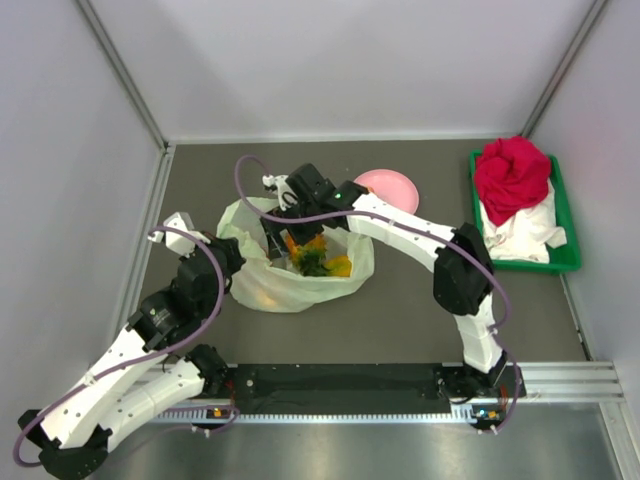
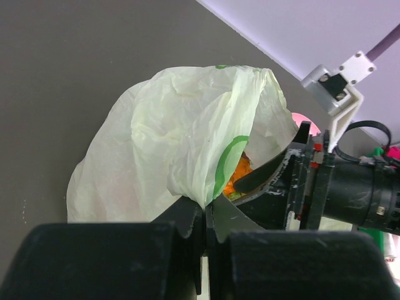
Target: Place the fruits into the plastic bag
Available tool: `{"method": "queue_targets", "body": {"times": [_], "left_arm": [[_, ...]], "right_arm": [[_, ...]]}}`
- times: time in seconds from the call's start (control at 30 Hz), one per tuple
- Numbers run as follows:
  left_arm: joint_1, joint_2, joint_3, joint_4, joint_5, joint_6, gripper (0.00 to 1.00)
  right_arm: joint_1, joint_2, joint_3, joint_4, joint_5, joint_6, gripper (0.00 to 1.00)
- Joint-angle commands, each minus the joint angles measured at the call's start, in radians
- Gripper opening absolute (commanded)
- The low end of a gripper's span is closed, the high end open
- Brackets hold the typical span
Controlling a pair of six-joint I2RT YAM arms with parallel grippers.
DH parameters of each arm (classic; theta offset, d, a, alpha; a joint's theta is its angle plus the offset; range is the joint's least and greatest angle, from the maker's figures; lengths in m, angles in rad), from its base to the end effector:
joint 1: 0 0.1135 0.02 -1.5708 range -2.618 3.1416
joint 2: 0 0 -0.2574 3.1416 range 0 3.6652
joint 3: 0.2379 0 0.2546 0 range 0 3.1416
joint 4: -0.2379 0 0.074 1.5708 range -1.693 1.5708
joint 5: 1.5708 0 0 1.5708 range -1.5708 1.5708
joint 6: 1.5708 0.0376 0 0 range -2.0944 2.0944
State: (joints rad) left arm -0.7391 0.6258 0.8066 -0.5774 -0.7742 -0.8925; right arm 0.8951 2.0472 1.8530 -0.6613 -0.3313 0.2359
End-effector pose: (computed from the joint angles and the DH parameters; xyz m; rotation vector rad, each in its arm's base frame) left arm 0.1190 -0.0729 0.3288 -0.6253 1.7590 -0.3697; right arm 0.2808 0.3699 0.2707 -0.9839 2.3802 0.8776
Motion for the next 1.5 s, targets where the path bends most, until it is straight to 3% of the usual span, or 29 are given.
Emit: {"method": "queue_targets", "body": {"times": [0.0,0.57,1.03,1.47], "left_arm": [[0.004,-0.006,-0.004,0.017,-0.014,-0.013,0.0],[0.004,0.011,-0.015,0.024,-0.011,-0.014,0.0],[0.003,0.038,-0.015,0.033,-0.002,-0.002,0.0],[0.004,0.042,-0.014,0.039,-0.017,0.001,0.0]], "right_arm": [[-0.012,-0.105,0.04,0.029,-0.014,0.019,0.94],[-0.044,-0.251,-0.034,0.048,0.006,0.051,0.87],[-0.261,-0.407,-0.127,0.051,0.041,0.054,0.88],[-0.464,-0.308,-0.057,-0.024,0.086,0.046,0.89]]}}
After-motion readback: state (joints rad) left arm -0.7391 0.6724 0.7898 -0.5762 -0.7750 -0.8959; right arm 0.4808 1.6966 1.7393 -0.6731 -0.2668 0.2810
